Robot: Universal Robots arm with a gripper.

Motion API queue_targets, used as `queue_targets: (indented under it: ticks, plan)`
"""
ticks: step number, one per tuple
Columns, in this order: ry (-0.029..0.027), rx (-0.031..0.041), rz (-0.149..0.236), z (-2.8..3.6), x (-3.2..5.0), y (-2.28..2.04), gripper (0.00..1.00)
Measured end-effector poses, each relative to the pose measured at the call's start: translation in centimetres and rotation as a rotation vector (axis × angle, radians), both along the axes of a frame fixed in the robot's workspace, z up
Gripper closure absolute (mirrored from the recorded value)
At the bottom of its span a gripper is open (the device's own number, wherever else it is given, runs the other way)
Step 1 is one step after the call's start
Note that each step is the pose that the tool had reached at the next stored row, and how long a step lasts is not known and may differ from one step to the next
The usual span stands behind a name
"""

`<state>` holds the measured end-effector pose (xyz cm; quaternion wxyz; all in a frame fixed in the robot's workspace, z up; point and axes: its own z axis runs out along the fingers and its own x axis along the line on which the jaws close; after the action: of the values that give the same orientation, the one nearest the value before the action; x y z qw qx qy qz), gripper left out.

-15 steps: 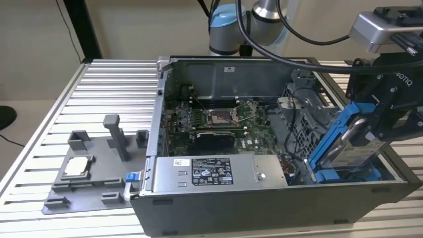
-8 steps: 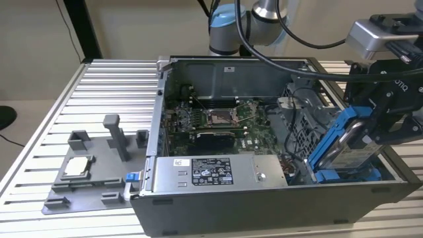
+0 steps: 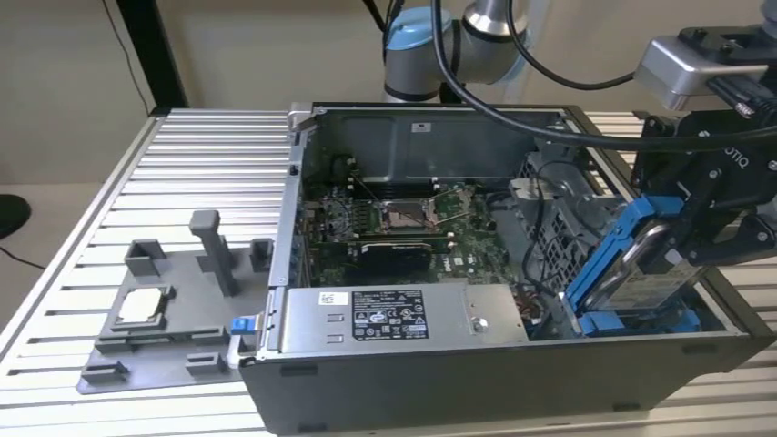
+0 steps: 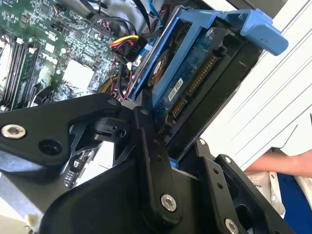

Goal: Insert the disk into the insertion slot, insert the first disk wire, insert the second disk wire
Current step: 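Insert the first disk wire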

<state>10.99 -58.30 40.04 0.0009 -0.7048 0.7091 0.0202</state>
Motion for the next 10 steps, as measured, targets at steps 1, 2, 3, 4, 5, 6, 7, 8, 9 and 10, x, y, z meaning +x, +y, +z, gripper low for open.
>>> queue_targets:
  ticks: [1,2,3,4,5,6,7,8,9,10]
  plan:
    - [0.0000,-0.0002,0.000,0.00,0.00,0.00,1.00]
    - [0.0000,-0.0002,0.000,0.00,0.00,0.00,0.00]
    - [0.0000,-0.0001,0.000,0.00,0.00,0.00,0.00]
    - [0.0000,-0.0001,0.000,-0.01,0.00,0.00,0.00]
    - [0.0000,0.0000,0.000,-0.02,0.00,0.00,0.00]
    - [0.0000,0.0001,0.000,-0.02,0.00,0.00,0.00]
    - [0.0000,0.0000,0.000,-0.02,0.00,0.00,0.00]
    - [0.0000,-0.0001,0.000,-0.02,0.00,0.00,0.00]
    - [0.0000,-0.0001,0.000,-0.03,0.00,0.00,0.00]
    - [0.0000,0.0000,0.000,-0.04,0.00,0.00,0.00]
